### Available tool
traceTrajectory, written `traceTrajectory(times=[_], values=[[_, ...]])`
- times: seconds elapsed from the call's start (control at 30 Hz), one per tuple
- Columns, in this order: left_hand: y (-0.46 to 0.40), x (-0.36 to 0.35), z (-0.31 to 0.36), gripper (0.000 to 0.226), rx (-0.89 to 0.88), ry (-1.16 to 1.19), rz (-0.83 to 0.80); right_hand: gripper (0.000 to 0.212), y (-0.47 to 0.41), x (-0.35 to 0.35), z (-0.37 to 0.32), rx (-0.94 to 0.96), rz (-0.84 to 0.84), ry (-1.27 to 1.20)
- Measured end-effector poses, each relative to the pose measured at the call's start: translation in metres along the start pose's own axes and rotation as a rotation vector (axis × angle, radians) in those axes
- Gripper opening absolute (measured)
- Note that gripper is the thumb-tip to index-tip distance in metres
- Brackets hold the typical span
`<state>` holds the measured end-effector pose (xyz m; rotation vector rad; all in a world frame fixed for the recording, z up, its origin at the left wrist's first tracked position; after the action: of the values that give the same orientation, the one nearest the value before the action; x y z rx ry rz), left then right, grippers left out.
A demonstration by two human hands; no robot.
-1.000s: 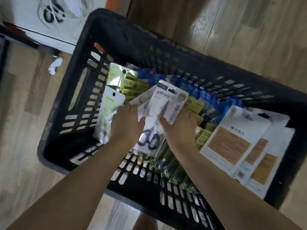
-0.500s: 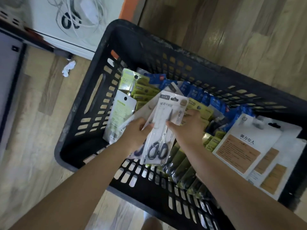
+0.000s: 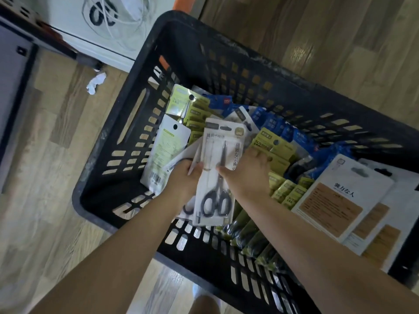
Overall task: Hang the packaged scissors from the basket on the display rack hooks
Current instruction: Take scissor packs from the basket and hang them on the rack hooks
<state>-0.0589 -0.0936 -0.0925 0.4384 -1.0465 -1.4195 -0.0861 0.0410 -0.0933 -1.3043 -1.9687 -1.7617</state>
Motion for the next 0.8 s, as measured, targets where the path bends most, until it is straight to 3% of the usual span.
traceTrajectory(times=[0.13,0.33,0.5,0.63,0.7,0.8], values=[[-0.003,0.006,-0.011,0.02,0.015,0.026,-0.01,0.079,0.0,-0.004,-0.004,-0.038,-0.048,-0.017],[-0.001,0.014,-0.017,0.018,0.06,0.138,0.024,0.081,-0.003,-0.009,-0.003,-0.089,-0.062,-0.316],[0.013,0.025,-0.016,0.043,0.139,0.194,0.074,0.052,0.006,-0.008,-0.006,-0.137,-0.134,-0.698],[0.028,0.041,-0.002,0.039,0.156,0.234,0.145,0.018,0.018,0.003,-0.011,-0.184,-0.212,-0.843],[0.039,0.052,0.008,0.035,0.145,0.238,0.196,0.013,0.027,0.012,-0.018,-0.206,-0.242,-0.889],[0.063,0.074,0.028,0.026,0.11,0.294,0.262,0.025,0.047,0.033,-0.04,-0.186,-0.268,-0.929]])
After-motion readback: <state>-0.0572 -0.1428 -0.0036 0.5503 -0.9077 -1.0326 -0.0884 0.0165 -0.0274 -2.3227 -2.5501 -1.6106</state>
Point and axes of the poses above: each hand's wrist, its own y-axis away from the middle knuckle, its own x-axis out of the back of the hand, z = x × y, the point moved 3 cm from there along -y, towards the middle knuckle, and after that the axes turned 2 degrees about -z, right-handed, at the moved point
